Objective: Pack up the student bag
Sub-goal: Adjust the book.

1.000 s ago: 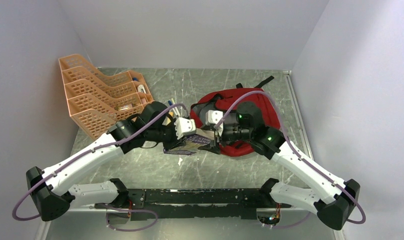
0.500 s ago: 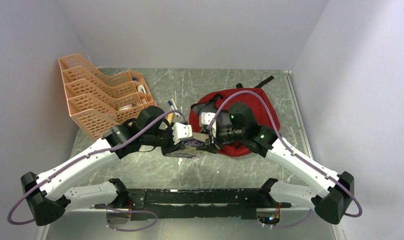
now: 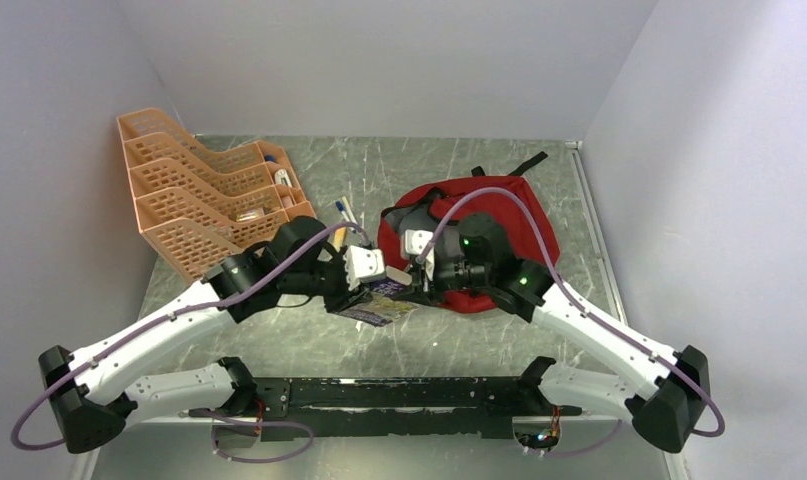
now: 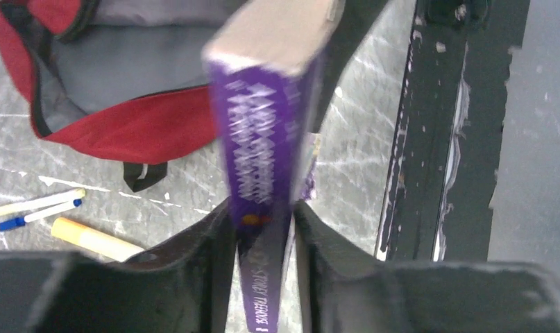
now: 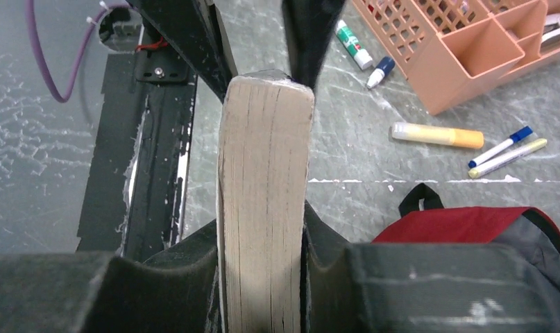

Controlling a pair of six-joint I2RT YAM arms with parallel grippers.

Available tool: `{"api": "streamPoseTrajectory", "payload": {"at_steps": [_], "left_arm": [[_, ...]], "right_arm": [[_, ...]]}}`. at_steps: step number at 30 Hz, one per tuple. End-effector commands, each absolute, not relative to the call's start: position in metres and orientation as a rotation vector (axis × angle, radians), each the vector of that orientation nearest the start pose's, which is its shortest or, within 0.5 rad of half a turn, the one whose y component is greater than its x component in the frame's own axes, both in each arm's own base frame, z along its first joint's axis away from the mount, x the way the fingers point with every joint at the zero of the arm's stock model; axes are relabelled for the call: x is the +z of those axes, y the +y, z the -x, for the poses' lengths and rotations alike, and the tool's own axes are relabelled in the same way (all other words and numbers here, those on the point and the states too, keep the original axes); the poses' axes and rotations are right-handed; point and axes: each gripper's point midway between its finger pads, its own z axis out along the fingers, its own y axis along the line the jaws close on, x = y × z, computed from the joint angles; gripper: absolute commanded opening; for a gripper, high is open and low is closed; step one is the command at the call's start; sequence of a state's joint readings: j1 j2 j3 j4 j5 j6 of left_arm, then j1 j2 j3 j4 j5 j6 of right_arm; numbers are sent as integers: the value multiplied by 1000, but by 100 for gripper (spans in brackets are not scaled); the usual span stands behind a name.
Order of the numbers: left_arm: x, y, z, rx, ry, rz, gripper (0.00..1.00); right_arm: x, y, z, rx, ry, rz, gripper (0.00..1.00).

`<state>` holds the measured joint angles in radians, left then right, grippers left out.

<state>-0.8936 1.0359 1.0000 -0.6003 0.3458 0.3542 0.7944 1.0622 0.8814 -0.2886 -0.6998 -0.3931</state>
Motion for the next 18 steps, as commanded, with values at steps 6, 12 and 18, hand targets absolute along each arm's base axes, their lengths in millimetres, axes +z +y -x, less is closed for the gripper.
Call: {"api": "streamPoseTrajectory", "payload": {"at_steps": [6, 12, 18], "left_arm": [[310, -261, -156, -759, 1457, -1109, 96], [341, -254, -121, -913, 1327, -1106, 97], [379, -248, -104, -1009, 1207, -1028, 96]], "right_arm": [[301, 300, -132, 1042, 1121, 1341, 0], [353, 292, -120, 1068, 952, 1224, 0], [397, 283, -97, 1158, 794, 1149, 0]]}}
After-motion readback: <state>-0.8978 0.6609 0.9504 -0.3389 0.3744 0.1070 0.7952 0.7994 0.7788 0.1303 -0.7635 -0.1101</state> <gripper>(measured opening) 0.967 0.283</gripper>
